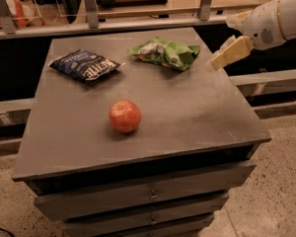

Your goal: Pick green rice chip bag

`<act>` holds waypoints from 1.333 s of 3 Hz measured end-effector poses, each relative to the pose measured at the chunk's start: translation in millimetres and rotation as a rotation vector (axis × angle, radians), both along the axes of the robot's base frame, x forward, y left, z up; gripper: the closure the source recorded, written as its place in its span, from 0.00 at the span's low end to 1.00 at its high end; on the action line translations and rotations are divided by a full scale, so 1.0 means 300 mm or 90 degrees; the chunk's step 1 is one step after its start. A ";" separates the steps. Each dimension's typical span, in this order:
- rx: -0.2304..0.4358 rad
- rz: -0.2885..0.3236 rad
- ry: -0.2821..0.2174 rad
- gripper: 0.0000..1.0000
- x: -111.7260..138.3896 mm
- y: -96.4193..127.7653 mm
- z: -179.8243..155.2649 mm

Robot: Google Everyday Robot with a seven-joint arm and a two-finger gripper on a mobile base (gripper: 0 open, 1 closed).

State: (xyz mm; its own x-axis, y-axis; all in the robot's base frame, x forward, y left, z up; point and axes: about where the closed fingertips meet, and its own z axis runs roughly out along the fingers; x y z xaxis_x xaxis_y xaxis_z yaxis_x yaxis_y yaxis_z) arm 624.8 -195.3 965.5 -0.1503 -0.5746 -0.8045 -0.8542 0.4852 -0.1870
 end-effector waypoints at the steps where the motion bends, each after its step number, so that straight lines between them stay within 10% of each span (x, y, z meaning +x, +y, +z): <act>1: 0.001 -0.027 -0.011 0.00 0.025 0.012 -0.020; 4: 0.006 -0.107 -0.021 0.00 0.201 -0.001 -0.135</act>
Offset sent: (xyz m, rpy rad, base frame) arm 0.0493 -0.0182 -0.0312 -0.0198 -0.0493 -0.2228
